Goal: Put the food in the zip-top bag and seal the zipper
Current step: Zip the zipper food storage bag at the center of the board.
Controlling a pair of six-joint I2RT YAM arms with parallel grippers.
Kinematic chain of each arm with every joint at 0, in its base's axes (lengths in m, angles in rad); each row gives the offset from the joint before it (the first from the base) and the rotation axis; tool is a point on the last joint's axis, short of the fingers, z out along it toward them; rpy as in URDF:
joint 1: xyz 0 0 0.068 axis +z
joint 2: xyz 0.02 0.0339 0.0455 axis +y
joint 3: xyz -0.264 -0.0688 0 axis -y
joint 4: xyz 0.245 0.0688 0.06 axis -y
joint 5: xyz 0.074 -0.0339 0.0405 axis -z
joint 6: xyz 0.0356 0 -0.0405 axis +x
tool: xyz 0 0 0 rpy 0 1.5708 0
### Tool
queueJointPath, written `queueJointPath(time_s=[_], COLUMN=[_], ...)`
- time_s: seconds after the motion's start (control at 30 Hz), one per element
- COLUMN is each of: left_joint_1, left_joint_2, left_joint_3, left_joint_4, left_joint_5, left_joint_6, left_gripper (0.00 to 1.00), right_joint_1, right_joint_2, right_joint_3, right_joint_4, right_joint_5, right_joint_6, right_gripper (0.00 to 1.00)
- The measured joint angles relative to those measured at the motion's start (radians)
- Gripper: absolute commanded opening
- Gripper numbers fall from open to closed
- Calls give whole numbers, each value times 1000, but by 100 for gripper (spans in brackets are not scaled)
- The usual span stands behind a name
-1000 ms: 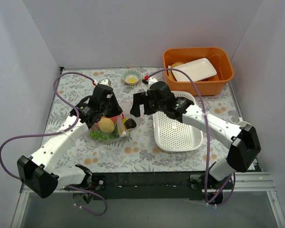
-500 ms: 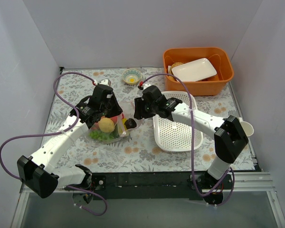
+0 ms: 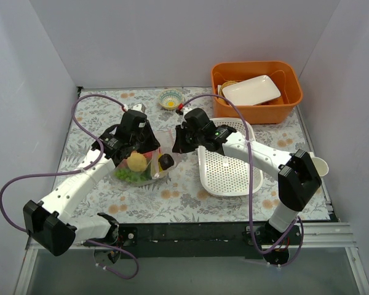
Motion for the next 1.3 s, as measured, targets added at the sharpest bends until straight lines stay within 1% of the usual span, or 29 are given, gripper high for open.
queueJointPath(time_s=[0.1, 0.17, 0.23, 0.3, 0.33, 0.37, 0.4, 0.43, 0.47, 0.5, 0.53, 0.6, 0.67, 0.7, 0.87, 0.97, 1.1, 1.2, 1.3], left_joint_1=[0, 1, 1, 1, 1, 1, 1, 1, 1, 1, 1, 1, 0, 0, 0, 1, 1, 1, 1], left_joint_2=[14, 26, 35, 37, 37, 37, 36, 36, 36, 34, 30, 11, -21, -41, -181, -270, -371, -435, -524], left_joint_3=[-6, -21, -41, -61, -66, -71, -78, -81, -83, -85, -87, -92, -94, -95, -99, -148, -268, -355, -436], left_joint_4=[19, 40, 61, 77, 79, 84, 89, 92, 95, 101, 105, 108, 107, 106, 79, 69, 44, 29, 31], left_joint_5=[55, 119, 192, 258, 276, 294, 313, 325, 335, 340, 341, 336, 305, 285, 154, 105, 92, 107, 129], left_joint_6=[21, 44, 69, 91, 98, 105, 111, 117, 122, 121, 126, 121, 106, 93, -9, -95, -218, -311, -406], left_gripper=[1, 7, 17, 23, 35, 41, 51, 65, 70, 73, 80, 88, 91, 92, 92, 90, 85, 84, 81], right_joint_1=[0, 0, 2, 1, 1, 1, 1, 1, 1, 1, 1, 1, 1, 1, 1, 1, 1, 1, 1], right_joint_2=[-4, -10, -18, -22, -25, -27, -28, -29, -31, -32, -33, -34, -36, -37, -51, -55, -70, -78, -81], right_joint_3=[17, 21, 21, 19, 16, 14, 12, 8, 3, -1, -3, -3, -3, -3, -18, -19, -37, -45, -45], right_joint_4=[31, 53, 75, 94, 103, 106, 111, 120, 125, 126, 125, 126, 125, 125, 122, 119, 118, 117, 117], right_joint_5=[-17, -16, -16, -14, -12, -9, -7, -5, -3, -1, 3, 10, 22, 28, 57, 70, 90, 107, 115], right_joint_6=[15, 29, 48, 64, 72, 77, 82, 87, 91, 96, 99, 103, 105, 106, 108, 110, 115, 125, 129], right_gripper=[1, 1, 1, 1, 1, 1, 1, 1, 1, 1, 1, 1, 1, 1, 1, 1, 1, 1, 1])
